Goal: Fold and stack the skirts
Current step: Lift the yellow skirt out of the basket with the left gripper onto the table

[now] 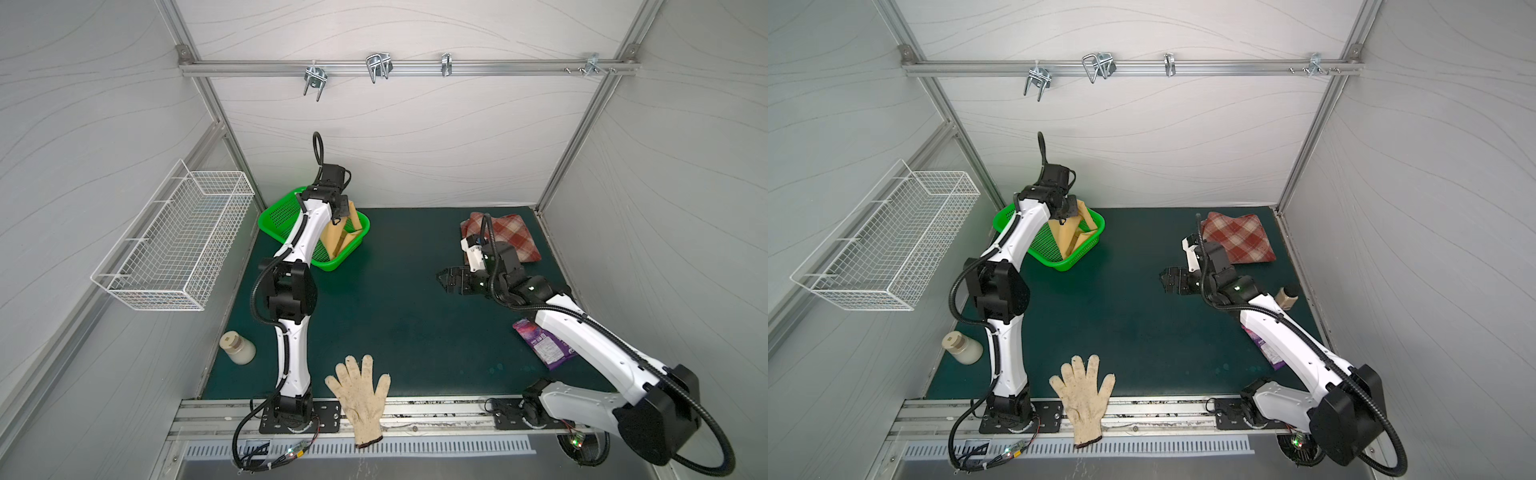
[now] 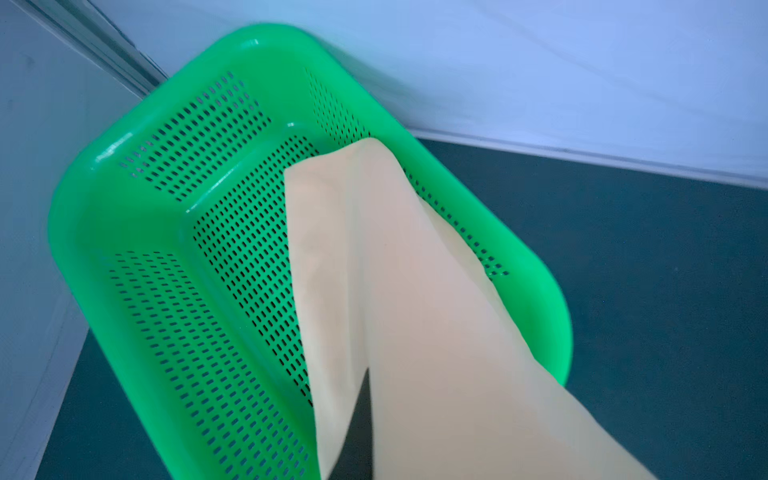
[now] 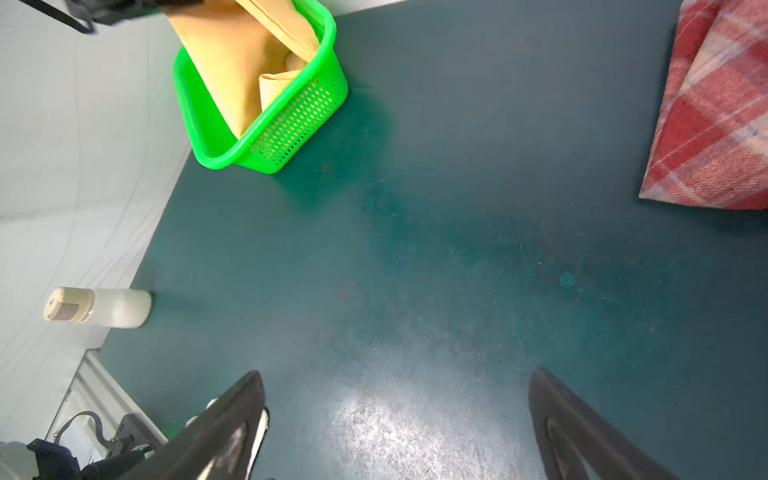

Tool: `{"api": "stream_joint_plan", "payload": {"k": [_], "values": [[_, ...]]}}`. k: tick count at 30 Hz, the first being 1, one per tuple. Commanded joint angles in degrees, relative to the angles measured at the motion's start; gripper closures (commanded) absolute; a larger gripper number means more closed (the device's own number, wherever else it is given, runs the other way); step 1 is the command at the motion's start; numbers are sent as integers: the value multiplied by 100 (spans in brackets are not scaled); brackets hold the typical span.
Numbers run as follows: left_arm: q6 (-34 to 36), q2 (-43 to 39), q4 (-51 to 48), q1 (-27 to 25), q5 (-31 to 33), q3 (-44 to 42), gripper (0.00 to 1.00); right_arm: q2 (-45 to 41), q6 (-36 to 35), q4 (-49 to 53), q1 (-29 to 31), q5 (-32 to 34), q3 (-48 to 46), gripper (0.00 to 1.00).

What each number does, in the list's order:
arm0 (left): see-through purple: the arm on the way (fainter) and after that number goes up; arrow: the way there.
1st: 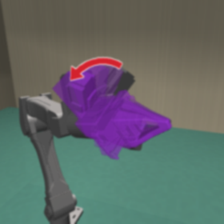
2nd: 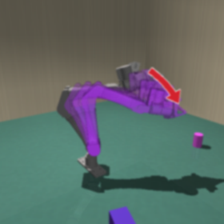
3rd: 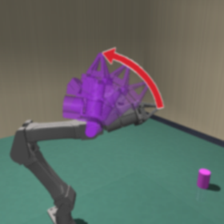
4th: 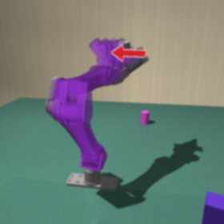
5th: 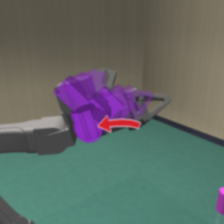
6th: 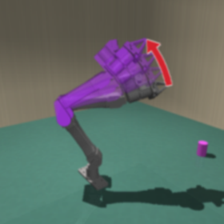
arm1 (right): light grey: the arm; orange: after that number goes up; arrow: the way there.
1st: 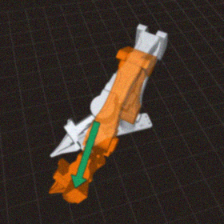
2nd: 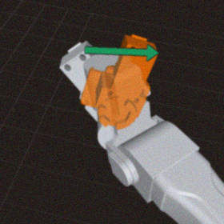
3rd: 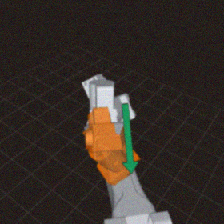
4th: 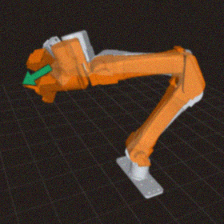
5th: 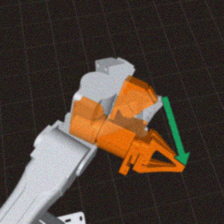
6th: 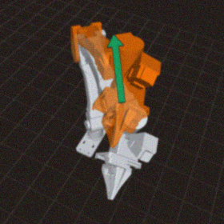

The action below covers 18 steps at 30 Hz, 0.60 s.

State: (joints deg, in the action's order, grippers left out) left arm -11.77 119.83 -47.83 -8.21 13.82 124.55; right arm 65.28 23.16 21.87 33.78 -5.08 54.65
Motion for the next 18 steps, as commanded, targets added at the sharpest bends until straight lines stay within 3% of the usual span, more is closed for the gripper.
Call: {"api": "stream_joint_plan", "payload": {"k": [1,10,18], "values": [[-238,-536,-143,-17,-546,376,100,-259,48,-78,74,-62,-8,1],[-1006,-2144,69,-146,-1905,-339,100,-667,-11,-97,199,20,-77,1],[-1193,-3201,-245,-1023,-2228,-534,100,-1220,-35,5,199,78,-69,1]]}}
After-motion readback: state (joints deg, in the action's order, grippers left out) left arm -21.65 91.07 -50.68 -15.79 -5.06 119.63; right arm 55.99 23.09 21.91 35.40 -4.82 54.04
